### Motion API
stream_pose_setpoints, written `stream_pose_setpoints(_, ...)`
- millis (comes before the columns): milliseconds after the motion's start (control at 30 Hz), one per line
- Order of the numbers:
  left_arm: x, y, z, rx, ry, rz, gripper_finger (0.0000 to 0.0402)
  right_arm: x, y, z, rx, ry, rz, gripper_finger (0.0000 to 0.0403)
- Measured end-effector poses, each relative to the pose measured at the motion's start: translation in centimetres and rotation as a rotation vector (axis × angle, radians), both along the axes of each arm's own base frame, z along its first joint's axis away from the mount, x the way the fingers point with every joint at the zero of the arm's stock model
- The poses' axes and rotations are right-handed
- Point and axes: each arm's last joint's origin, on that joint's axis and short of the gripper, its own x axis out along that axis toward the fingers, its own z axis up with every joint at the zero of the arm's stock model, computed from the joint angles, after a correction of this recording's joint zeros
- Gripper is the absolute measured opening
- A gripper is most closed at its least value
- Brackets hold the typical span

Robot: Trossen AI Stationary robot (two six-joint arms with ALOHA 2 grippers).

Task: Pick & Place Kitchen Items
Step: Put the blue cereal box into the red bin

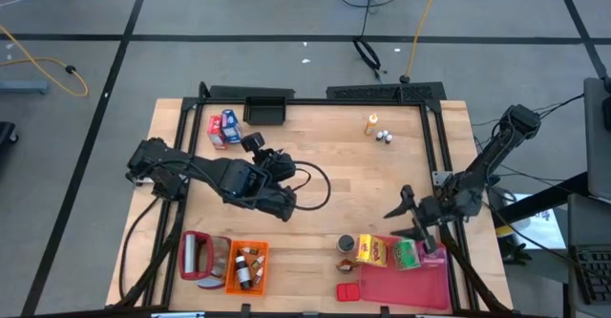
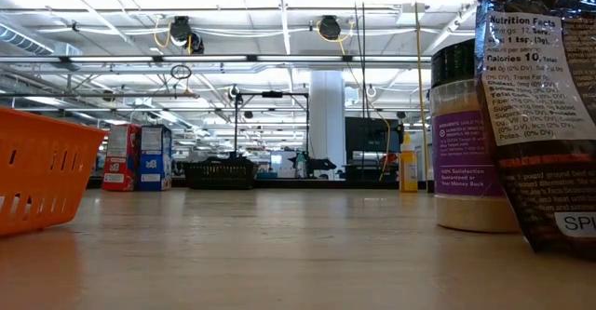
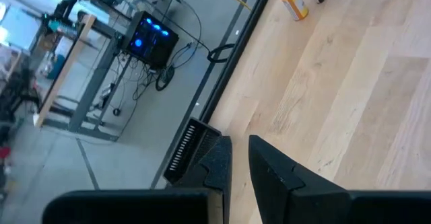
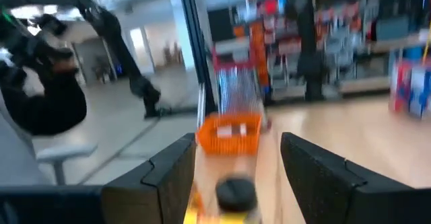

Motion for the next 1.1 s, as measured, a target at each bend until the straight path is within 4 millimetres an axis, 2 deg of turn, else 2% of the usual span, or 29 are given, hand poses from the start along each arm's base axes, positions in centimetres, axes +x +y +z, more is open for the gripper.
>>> stream_pose_setpoints(133,-0.6,1.2,-0.2,-0.004,0.031,0.08,0.0051,-0.1,-0.1,0.9,-0.077,-0.103,-0.014,0.021)
stream_pose_setpoints(333,-1.2,3.9,-0.3,-0.076,0.022,0.179,0.0051,0.6,-0.6,0.6,-0.104,-0.082,-0.075,0.021)
stream_pose_setpoints(467,-2.8,7.2,-0.3,-0.124,0.008,0.301,0.0051,1.3,-0.9,0.0,-0.103,-0.035,-0.112,0.021)
stream_pose_setpoints(600,-5.3,10.4,-0.9,-0.191,0.02,0.428,0.0052,1.7,-1.2,-0.4,-0.103,-0.004,-0.138,0.021)
stream_pose_setpoints(767,-8.2,13.0,-1.9,-0.256,0.046,0.539,0.0055,1.9,-1.4,-0.4,-0.101,-0.004,-0.153,0.021)
stream_pose_setpoints(900,-9.7,14.7,-2.4,-0.299,0.054,0.618,0.0083,1.9,-1.4,-0.4,-0.101,-0.004,-0.154,0.021)
stream_pose_setpoints(1100,-10.6,17.5,-3.1,-0.346,0.026,0.727,0.0153,1.9,-1.4,-0.4,-0.099,-0.005,-0.155,0.021)
